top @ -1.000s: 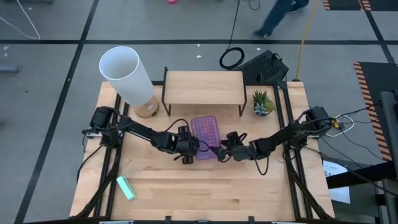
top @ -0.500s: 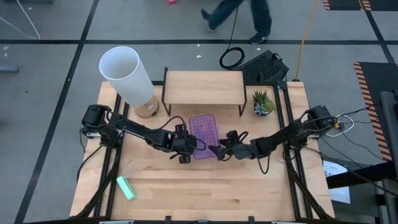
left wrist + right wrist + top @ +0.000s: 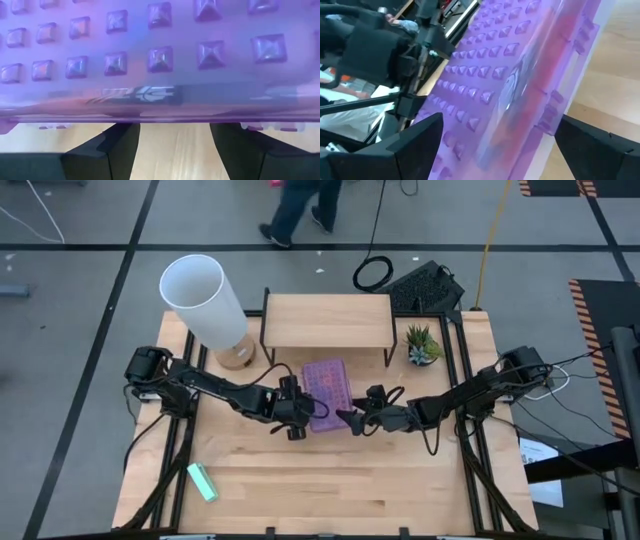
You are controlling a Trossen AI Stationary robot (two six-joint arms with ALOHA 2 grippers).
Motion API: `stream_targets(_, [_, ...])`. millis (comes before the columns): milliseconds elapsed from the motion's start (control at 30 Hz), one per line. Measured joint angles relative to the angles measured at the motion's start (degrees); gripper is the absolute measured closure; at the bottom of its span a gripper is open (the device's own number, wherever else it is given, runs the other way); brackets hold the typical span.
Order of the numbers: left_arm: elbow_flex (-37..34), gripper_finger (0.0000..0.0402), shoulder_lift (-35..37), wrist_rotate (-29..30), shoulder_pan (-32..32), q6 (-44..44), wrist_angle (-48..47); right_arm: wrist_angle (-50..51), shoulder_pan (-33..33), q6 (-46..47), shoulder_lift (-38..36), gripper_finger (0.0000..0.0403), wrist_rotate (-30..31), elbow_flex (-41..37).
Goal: Pack school essentials
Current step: Put the transparent violet supply box on the shelf
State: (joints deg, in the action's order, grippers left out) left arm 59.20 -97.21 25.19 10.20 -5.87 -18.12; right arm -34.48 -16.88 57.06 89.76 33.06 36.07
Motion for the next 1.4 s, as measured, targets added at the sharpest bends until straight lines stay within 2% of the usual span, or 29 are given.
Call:
stream_targets(900, [0.0, 0.0156, -0.1, 1.1, 0.0, 2.6, -0.4, -2.5, 0.4, -2.0, 0.1, 0.0044, -0.2, 0.0])
stream_targets(1233, [0.0, 0.0156, 3.8, 0.9, 0.0, 3.5, -3.0, -4.4, 0.4, -3.8, -0.7, 0.0044, -0.4, 0.0])
stream_targets(1400, [0.0, 0.0156, 6.6, 1.0, 0.0, 4.8, -6.6, -5.0, 0.9, -7.7, -1.3, 0.0044, -0.2, 2.8])
